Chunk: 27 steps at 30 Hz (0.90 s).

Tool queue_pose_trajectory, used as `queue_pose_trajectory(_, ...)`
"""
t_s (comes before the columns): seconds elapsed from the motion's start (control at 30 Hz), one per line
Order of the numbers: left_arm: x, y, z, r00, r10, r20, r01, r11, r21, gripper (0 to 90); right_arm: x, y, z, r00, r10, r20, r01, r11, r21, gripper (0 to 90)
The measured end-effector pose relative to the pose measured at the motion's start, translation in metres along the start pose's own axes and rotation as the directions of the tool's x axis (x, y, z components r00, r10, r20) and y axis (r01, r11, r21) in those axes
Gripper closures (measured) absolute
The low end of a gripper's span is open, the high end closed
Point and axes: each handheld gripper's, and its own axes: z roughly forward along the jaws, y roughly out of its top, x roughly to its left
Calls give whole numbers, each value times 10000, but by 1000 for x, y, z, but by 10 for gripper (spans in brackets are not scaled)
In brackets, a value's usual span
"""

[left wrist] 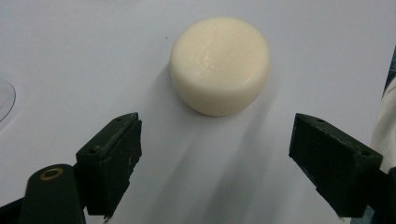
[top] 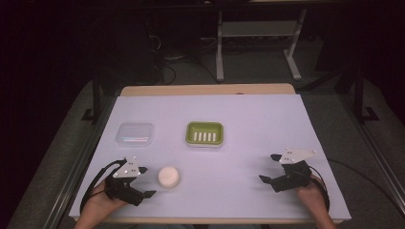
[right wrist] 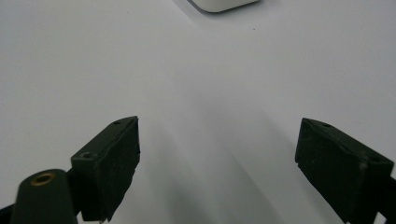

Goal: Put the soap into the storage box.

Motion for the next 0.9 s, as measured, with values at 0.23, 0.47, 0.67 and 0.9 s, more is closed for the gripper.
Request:
queue_pose_trajectory(0.23,3,7,4,9998,152,121,-153,9998,92,166,1,1,1,9999,-112,-24,112,9999,4,132)
queue_pose_trajectory(0.47,2,13,10,9992,223,346,-233,9993,278,166,1,1,1,9999,-97,-32,97,10000,19,132)
queue_pose_trajectory(0.67,1,20,15,9985,478,257,-488,9981,389,167,1,1,1,9999,-86,-72,86,10000,26,132)
queue_pose_trajectory(0.9,0,25,19,9979,577,296,-591,9971,488,167,1,1,1,9999,-92,-95,93,10000,24,132)
